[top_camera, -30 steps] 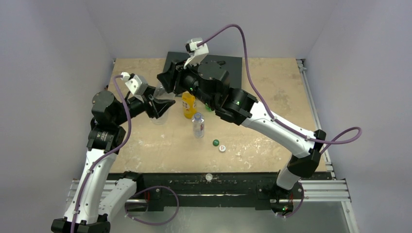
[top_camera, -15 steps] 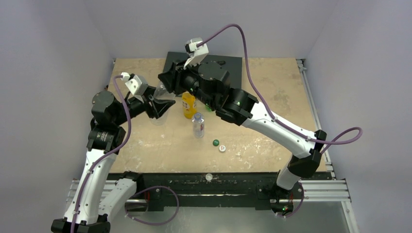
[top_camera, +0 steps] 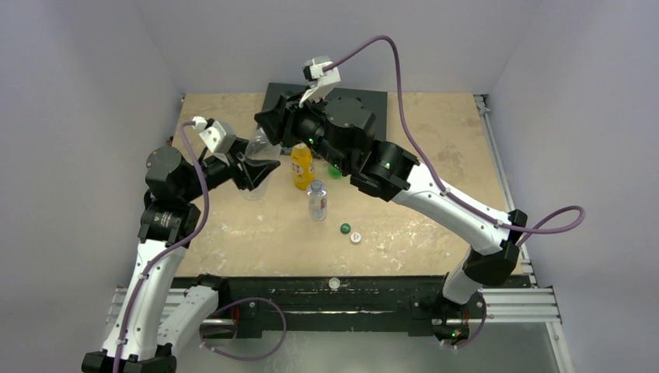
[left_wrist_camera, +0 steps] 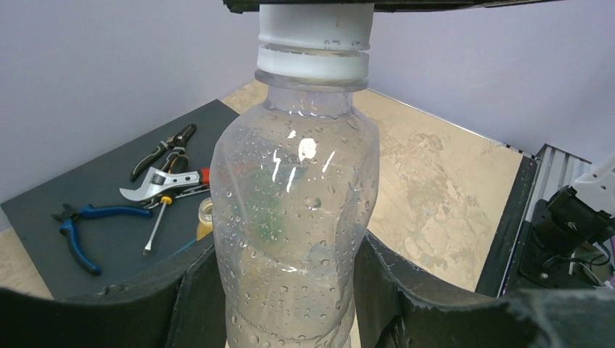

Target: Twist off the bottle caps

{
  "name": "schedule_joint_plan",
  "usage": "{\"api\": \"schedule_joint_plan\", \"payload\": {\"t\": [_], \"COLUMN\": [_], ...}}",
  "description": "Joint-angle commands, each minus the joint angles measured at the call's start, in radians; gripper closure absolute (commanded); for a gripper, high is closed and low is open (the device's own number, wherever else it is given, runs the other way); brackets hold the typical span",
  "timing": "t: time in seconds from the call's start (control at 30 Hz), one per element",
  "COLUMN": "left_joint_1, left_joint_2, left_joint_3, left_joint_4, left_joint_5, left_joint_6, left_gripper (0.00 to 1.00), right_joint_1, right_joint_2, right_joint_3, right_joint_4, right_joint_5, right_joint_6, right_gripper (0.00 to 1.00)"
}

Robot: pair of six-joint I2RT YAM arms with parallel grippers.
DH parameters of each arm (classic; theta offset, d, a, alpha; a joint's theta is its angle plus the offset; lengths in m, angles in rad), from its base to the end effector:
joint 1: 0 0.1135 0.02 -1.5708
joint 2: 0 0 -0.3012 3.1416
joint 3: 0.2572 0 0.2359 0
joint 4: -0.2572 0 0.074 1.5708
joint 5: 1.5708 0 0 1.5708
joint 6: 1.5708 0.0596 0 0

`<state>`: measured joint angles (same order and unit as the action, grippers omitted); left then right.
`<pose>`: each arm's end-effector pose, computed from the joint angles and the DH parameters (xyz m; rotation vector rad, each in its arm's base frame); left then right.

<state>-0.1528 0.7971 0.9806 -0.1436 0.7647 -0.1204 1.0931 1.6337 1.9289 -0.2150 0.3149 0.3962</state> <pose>0.1319 -0.0621 0.4343 0.6405 1.4634 -0.7959 0.1865 0.3201 0.5484 -0.2784 1.5470 0.9568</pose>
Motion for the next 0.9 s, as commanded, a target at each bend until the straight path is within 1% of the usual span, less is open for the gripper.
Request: {"api": "schedule_joint_plan", "payload": {"t": [0.0,0.07,0.13,0.2,0.27,0.4,0.57,0.63,0.67,0.7,0.77,0.87], "left_joint_1": [-0.001,-0.001,-0.001,-0.001,-0.001,-0.001,-0.001,-0.001,-0.001,-0.001,-0.001,-0.001], "left_joint_2": [-0.012,-0.012,-0.010,-0.009,-0.007,-0.007,-0.001,0.003,0.004,0.005,0.006,0.008], "left_joint_3": [0.026,0.027,0.029,0.030,0.032,0.033,0.038,0.041,0.043,0.044,0.044,0.048], "left_joint_4": [0.025,0.026,0.027,0.025,0.026,0.027,0.034,0.037,0.038,0.041,0.044,0.047], "left_joint_5": [0.004,0.004,0.005,0.002,0.000,-0.002,-0.001,-0.001,0.000,0.000,0.002,0.005], "left_joint_6": [-0.015,-0.015,-0.015,-0.016,-0.019,-0.021,-0.033,-0.042,-0.044,-0.049,-0.054,-0.063], "left_gripper": [0.68,0.68,0.68,0.68,0.69,0.69,0.69,0.69,0.69,0.69,0.70,0.71], "right_joint_1": [0.001,0.001,0.001,0.001,0.001,0.001,0.001,0.001,0.001,0.001,0.001,0.001], "right_joint_2": [-0.039,-0.038,-0.030,-0.021,-0.019,-0.038,-0.042,-0.035,-0.030,-0.030,-0.034,-0.048], "right_joint_3": [0.007,0.008,0.015,0.026,0.020,-0.013,-0.011,-0.003,0.000,0.000,-0.011,-0.025], "right_joint_4": [0.037,0.035,0.024,0.002,0.001,0.034,0.036,0.026,0.021,0.020,0.026,0.041], "right_joint_5": [-0.019,-0.025,-0.024,-0.004,-0.005,-0.011,-0.023,-0.032,-0.033,-0.031,-0.031,-0.023], "right_joint_6": [0.004,0.004,-0.003,-0.003,-0.001,0.003,0.003,0.000,-0.002,-0.002,0.006,0.009], "right_gripper": [0.60,0.58,0.50,0.47,0.48,0.58,0.63,0.54,0.52,0.52,0.60,0.75]}}
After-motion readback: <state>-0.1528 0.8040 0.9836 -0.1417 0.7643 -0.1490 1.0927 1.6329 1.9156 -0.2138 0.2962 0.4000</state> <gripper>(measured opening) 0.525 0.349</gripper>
